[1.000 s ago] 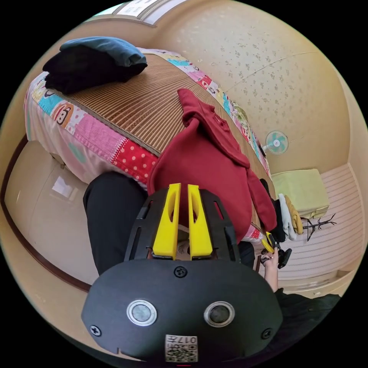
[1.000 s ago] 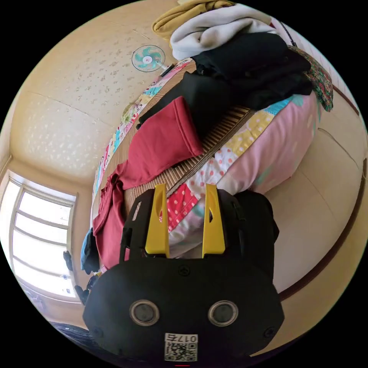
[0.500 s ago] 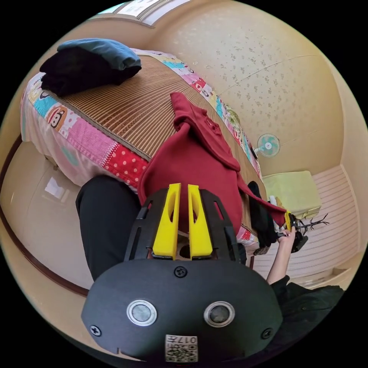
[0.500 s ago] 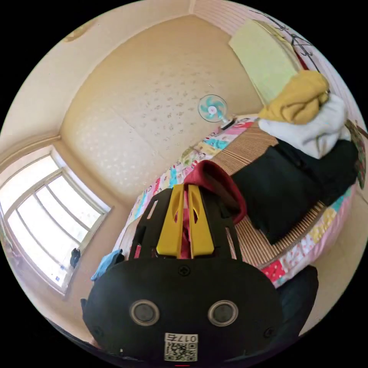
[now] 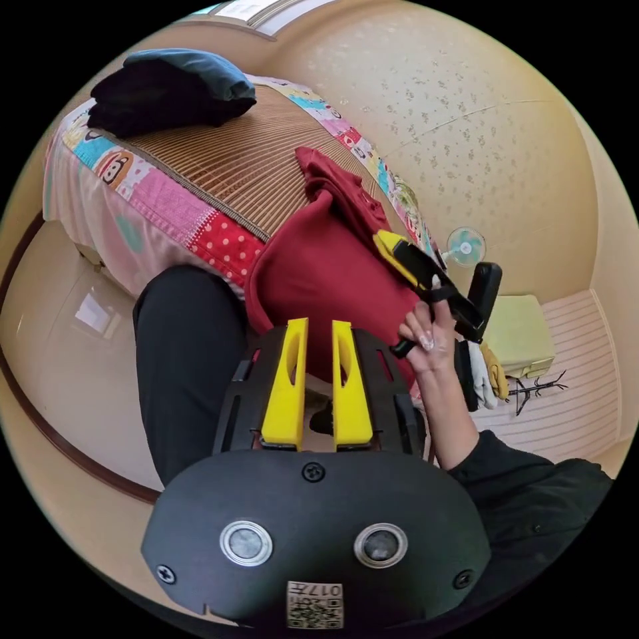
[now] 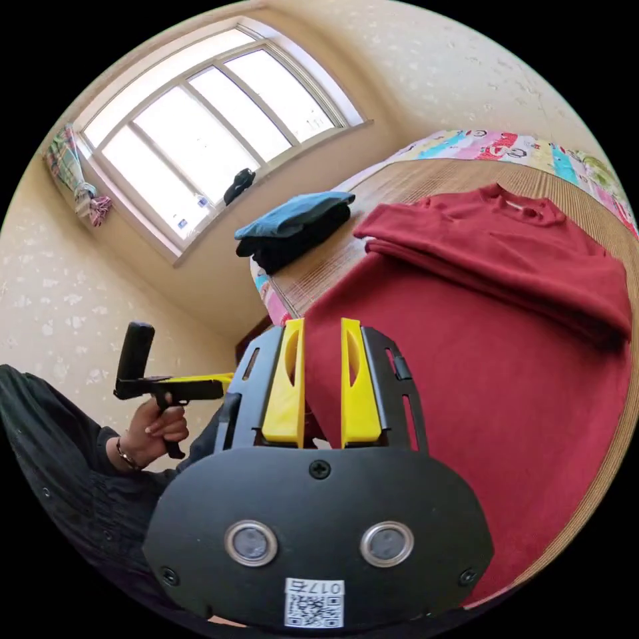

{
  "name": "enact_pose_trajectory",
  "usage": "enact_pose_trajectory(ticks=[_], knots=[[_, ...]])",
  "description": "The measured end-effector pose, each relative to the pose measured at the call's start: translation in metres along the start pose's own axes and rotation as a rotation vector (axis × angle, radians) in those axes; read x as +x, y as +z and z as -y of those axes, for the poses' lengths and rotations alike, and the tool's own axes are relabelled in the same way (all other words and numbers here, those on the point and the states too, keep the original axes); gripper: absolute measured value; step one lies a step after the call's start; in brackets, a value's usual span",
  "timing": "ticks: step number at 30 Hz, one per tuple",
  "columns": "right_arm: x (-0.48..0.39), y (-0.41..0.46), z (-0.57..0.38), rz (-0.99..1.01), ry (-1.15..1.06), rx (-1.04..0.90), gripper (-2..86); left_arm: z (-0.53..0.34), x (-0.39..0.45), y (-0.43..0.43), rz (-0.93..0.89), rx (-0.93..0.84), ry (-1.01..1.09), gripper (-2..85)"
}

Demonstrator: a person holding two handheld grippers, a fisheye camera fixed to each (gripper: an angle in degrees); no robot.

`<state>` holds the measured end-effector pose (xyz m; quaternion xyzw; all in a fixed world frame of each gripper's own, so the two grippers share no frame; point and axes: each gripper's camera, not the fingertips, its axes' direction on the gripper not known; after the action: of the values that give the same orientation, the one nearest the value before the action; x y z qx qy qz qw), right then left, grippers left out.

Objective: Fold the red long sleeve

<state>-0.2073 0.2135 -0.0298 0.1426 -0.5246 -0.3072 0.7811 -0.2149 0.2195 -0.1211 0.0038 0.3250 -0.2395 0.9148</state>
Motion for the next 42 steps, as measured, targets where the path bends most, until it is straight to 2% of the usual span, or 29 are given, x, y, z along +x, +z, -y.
enact_pose_trajectory(ticks=[2,6,7,8,9,10,11,13,17,19,23,26,28,30,32,35,36,38,41,42], knots=[[0.008,-0.020,-0.036,-0.108,0.033,0.031,8.4,0.008,0.005,0.001,0.097,0.015,0.041,7.2],[0.037,-0.085,-0.081,-0.534,0.144,0.159,8.2,0.043,0.038,0.028,0.273,0.078,0.217,8.4],[0.045,-0.088,-0.085,-0.587,0.166,0.158,7.9,0.059,0.051,0.050,0.333,0.042,0.264,8.4],[0.066,-0.086,-0.090,-0.670,0.219,0.117,7.4,0.068,0.057,0.064,0.377,0.009,0.276,8.3],[0.091,-0.071,-0.091,-0.719,0.254,-0.010,6.1,0.087,0.067,0.091,0.474,-0.057,0.272,8.0],[0.103,-0.059,-0.091,-0.712,0.243,-0.100,5.4,0.102,0.082,0.109,0.518,-0.062,0.285,7.5],[0.107,-0.052,-0.091,-0.690,0.155,-0.078,4.8,0.109,0.090,0.116,0.528,-0.056,0.292,7.1],[0.113,-0.041,-0.081,-0.716,0.152,-0.089,4.2,0.137,0.122,0.150,0.578,-0.093,0.322,5.4],[0.133,0.010,-0.031,-1.009,0.114,-0.196,3.6,0.184,0.150,0.194,0.529,-0.089,0.413,4.2],[0.147,0.019,-0.019,-1.054,0.182,-0.247,3.6,0.223,0.155,0.213,0.445,-0.099,0.434,4.2],[0.164,-0.023,-0.028,-0.863,0.273,-0.128,4.2,0.262,0.149,0.207,0.324,-0.202,0.367,5.0],[0.176,-0.074,-0.044,-0.664,0.347,-0.049,5.2,0.236,0.135,0.153,0.258,-0.034,0.397,5.6],[0.173,-0.103,-0.066,-0.581,0.376,0.052,6.8,0.201,0.116,0.104,0.287,0.106,0.416,6.9],[0.166,-0.127,-0.095,-0.459,0.405,0.108,9.8,0.180,0.096,0.074,0.337,0.157,0.402,9.3],[0.163,-0.132,-0.115,-0.398,0.453,0.096,11.7,0.167,0.075,0.059,0.373,0.120,0.397,10.9],[0.154,-0.131,-0.152,-0.306,0.550,0.121,12.4,0.156,0.040,0.066,0.486,-0.057,0.372,12.5],[0.148,-0.133,-0.164,-0.294,0.579,0.138,11.4,0.149,0.031,0.071,0.473,-0.110,0.393,12.4],[0.141,-0.136,-0.172,-0.347,0.584,0.118,8.9,0.138,0.025,0.060,0.408,-0.096,0.424,10.2],[0.150,-0.136,-0.169,-0.290,0.615,-0.074,5.1,0.133,0.006,0.044,0.307,-0.156,0.373,5.6],[0.149,-0.148,-0.170,-0.266,0.580,-0.067,4.2,0.132,-0.007,0.034,0.215,-0.184,0.338,5.2]])
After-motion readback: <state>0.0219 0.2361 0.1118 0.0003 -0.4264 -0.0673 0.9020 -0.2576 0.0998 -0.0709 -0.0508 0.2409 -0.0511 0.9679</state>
